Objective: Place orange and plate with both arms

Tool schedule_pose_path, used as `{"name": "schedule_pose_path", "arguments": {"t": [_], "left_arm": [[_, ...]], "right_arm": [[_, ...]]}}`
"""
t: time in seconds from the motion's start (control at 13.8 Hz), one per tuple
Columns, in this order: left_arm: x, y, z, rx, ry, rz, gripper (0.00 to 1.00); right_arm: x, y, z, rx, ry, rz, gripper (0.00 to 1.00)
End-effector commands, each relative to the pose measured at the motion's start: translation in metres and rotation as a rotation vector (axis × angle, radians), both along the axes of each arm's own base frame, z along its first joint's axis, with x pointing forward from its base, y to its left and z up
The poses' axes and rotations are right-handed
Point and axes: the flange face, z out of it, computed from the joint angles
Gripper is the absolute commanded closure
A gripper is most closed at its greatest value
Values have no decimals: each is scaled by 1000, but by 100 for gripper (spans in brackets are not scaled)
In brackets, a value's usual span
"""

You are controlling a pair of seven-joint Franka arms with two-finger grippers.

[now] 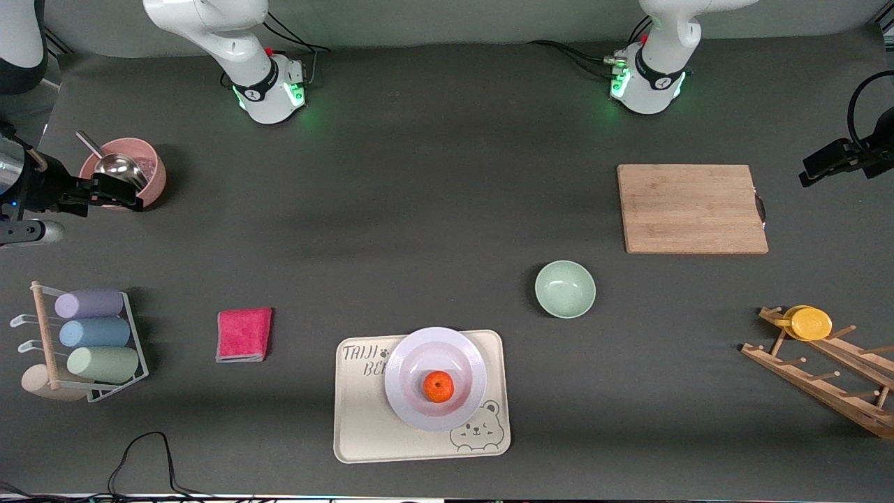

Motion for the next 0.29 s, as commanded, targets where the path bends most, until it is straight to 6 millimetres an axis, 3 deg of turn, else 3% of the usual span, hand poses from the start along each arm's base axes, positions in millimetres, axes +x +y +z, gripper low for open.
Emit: {"name": "schedule_pose_path", "arguments": {"t": [0.0,0.22], "left_arm": [[-3,1,3,12,8,-14,0],[-2,0,2,12,8,-17,0]], "right_arm": [[-7,2,5,-30,0,-26,0],[-7,-3,5,-77,-1,-43,0]]}}
